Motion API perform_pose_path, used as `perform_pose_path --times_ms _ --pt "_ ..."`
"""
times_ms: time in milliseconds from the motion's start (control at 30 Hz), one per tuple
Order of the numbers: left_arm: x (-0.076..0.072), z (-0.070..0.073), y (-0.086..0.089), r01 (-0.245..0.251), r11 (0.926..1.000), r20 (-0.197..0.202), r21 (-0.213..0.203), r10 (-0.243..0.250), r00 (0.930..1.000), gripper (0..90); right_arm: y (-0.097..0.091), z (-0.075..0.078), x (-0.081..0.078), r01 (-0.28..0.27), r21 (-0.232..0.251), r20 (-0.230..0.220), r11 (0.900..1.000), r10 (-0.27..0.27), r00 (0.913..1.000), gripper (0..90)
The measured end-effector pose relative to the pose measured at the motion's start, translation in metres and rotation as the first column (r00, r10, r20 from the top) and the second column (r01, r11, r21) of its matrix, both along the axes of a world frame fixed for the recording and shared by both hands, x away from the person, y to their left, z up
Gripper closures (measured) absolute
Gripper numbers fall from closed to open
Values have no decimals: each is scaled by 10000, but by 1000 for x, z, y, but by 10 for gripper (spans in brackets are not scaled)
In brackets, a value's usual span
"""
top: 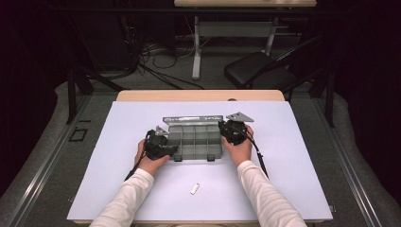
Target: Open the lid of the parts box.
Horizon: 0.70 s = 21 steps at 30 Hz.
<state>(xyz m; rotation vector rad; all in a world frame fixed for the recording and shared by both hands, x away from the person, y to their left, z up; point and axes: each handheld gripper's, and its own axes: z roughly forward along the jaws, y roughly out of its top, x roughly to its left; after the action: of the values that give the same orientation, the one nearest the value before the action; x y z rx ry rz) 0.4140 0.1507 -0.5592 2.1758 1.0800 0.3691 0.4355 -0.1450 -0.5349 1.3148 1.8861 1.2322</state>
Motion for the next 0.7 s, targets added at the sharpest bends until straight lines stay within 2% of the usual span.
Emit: perform_pose_path --times_ms 100,233,567,700 --pt "1 -1 3 181 9997 -59 -154 -182 9998 455 0 0 0 17 -3 14 10000 -17 10000 831" --pt "0 -2 3 134 9998 74 -167 -133 9999 458 1 0 0 48 5 17 10000 -48 10000 831" --pt "-1 -2 2 26 9998 119 -210 -24 9999 465 3 2 0 296 81 68 9995 -297 9995 830" --pt "-1 -2 2 11 9998 112 -205 -9 9999 469 5 3 2 539 434 -125 9976 -534 9985 822"
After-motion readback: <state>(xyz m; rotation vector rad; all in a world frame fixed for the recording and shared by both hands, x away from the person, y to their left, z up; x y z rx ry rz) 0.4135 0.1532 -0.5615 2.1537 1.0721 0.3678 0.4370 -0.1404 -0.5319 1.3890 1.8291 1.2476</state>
